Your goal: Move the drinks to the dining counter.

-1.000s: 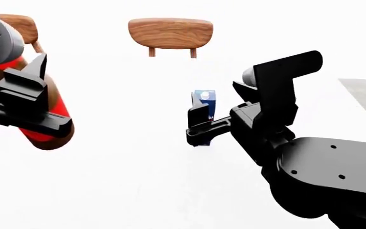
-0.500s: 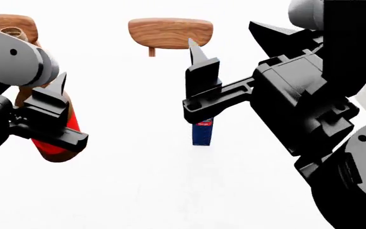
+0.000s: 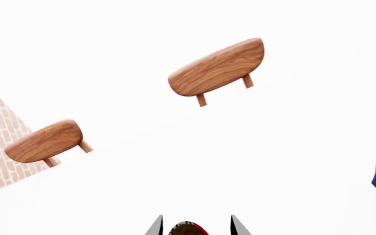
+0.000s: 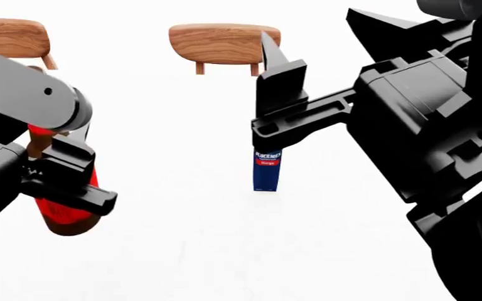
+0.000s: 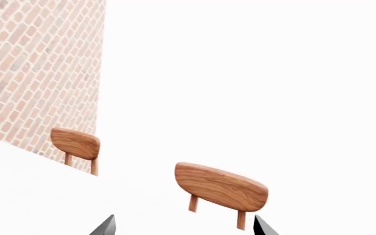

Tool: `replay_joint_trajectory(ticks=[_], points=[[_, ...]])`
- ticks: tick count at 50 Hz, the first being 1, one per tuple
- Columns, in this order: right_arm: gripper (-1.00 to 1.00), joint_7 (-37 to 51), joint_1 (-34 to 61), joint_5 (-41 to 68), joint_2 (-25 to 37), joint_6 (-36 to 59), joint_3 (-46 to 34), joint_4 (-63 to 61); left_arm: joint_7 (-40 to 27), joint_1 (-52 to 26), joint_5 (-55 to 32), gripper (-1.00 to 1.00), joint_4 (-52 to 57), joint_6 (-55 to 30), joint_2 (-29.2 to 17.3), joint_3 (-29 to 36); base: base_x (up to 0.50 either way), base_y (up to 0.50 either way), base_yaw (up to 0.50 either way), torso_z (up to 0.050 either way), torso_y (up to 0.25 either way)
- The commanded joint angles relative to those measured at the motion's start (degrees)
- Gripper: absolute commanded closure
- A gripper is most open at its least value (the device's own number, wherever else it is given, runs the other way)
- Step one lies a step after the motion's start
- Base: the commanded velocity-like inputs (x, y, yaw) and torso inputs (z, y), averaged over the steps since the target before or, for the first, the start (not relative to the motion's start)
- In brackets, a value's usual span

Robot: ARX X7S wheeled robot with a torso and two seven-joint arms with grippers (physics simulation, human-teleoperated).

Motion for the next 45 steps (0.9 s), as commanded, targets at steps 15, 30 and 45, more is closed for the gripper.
replay_joint_trajectory(ticks=[15, 30, 45], points=[[-1.00, 0.37, 0.06, -0.07, 0.24, 0.60, 0.18, 0.18, 0.17, 1.02, 0.65, 1.00, 0.28, 0.86, -1.10, 1.28, 0.00, 0.00, 0.00, 0.001, 0.001], [-1.00, 0.51, -0.46, -0.29, 0.61, 0.49, 0.33, -0.01, 1.24, 3.09, 2.13, 1.00, 0.94, 1.89, -2.28, 1.72, 0.00, 0.00, 0.00, 0.000, 0.000], [-1.00, 0.58, -1.05, -0.58, 0.71, 0.42, 0.36, -0.08, 1.73, 2.91, 2.33, 1.00, 1.22, 2.03, -2.71, 1.89, 0.00, 0.00, 0.00, 0.000, 0.000]])
